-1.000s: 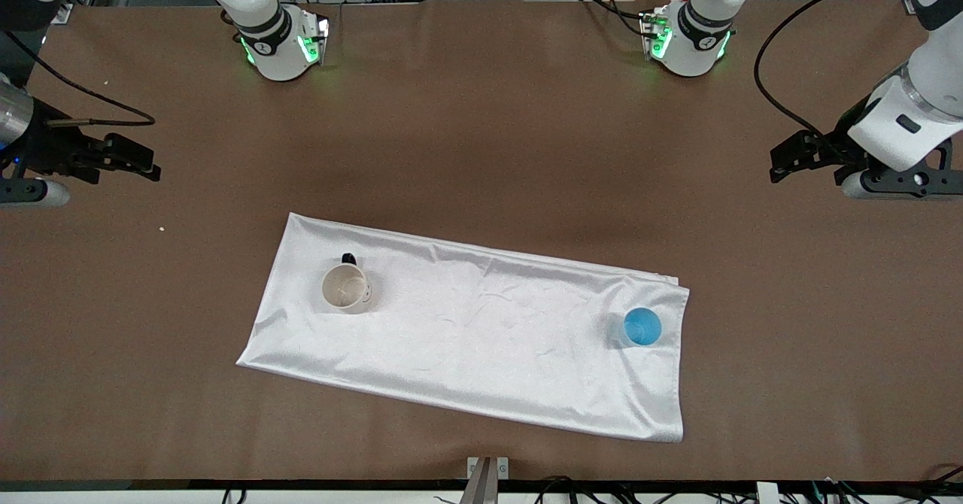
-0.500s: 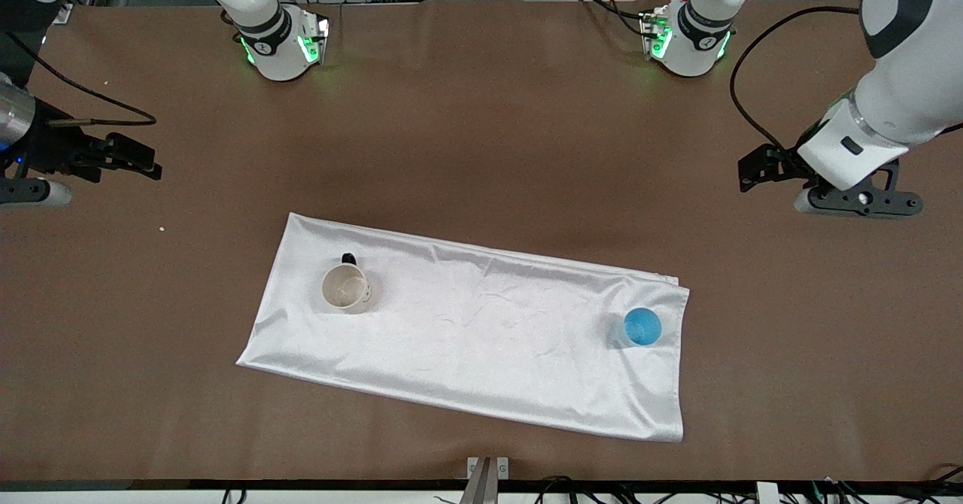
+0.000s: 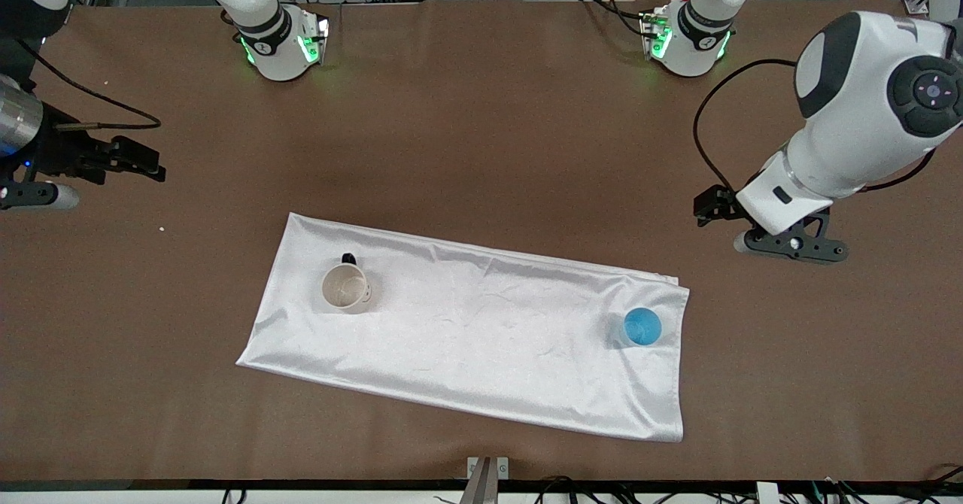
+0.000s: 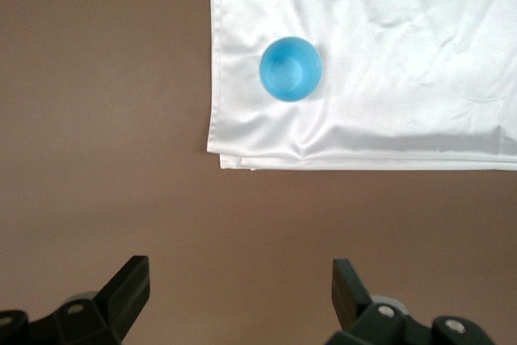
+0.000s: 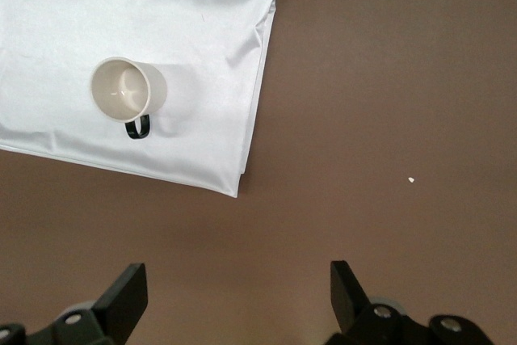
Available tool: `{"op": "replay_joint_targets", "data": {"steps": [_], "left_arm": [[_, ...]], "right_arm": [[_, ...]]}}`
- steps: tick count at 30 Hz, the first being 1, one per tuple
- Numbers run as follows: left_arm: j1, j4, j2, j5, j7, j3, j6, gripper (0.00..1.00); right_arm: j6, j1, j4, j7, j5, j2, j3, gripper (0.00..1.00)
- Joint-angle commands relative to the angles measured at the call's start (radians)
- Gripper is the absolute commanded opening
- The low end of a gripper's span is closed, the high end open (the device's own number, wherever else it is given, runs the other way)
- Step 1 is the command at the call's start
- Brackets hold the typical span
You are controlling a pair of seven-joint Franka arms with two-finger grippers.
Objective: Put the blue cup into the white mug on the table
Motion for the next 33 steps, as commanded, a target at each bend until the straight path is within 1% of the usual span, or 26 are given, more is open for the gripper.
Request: {"op": "replay_joint_targets", "data": {"steps": [1, 9, 13, 23, 28, 33], "left_arm": [[-0.001, 0.053, 0.069, 0.026, 0.009, -0.021, 0.036, 1.0], [-0.017, 0.053, 0.132, 0.026, 0.011, -0.027, 0.118, 1.0], [-0.017, 0.053, 0.16, 0.026, 0.008, -0.041, 0.154, 1.0], [-0.026, 0.053, 0.249, 0.027, 0.009, -0.043, 0.279, 1.0], [-0.038, 0.053, 0.289, 0.034, 0.009, -0.043, 0.339, 1.0], [-0.043, 0.053, 0.33, 0.105, 0.011, -0.049, 0.385, 1.0]], "right_arm": [[0.089, 0.007, -0.092, -0.009, -0.011, -0.016, 0.011, 1.0], [0.221, 0.06, -0.2, -0.009, -0.009, -0.016, 0.011, 1.0], [0.299, 0.099, -0.265, -0.007, -0.009, -0.016, 0.011, 1.0], [0.554, 0.208, -0.427, 0.002, -0.008, -0.005, 0.011, 1.0], [0.644, 0.246, -0.468, 0.011, -0.008, 0.026, 0.011, 1.0], [0.701, 0.263, -0.479, 0.04, -0.008, 0.065, 0.011, 1.0]]}}
